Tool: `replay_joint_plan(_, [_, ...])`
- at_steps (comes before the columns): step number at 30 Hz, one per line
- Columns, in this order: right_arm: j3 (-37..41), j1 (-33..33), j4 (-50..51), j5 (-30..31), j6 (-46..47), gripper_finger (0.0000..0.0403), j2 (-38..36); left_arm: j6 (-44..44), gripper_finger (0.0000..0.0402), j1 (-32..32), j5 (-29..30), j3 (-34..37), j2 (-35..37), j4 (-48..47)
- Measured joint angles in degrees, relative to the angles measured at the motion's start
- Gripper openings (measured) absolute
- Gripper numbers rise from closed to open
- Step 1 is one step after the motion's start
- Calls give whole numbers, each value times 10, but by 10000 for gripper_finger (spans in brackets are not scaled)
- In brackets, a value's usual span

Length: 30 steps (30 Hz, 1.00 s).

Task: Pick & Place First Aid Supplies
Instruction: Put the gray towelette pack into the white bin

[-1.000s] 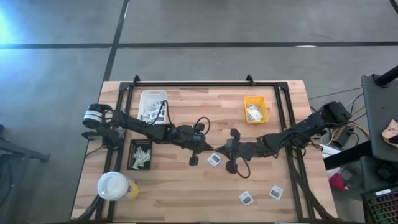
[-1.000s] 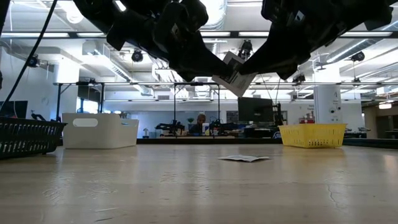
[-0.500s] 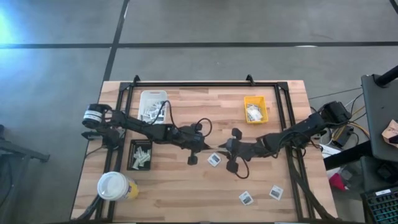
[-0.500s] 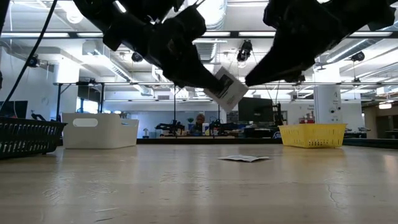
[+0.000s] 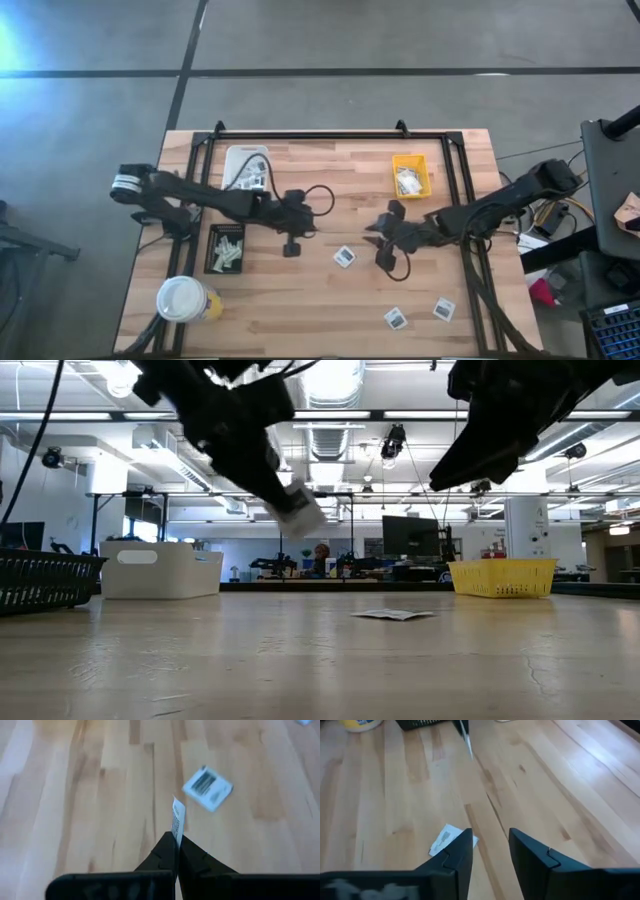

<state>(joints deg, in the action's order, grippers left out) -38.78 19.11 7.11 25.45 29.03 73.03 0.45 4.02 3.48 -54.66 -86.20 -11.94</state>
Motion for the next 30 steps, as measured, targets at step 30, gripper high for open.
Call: replay_joint_plan(30, [15, 1, 0, -2, 39, 72, 54, -204, 0, -153, 312, 15, 165, -311])
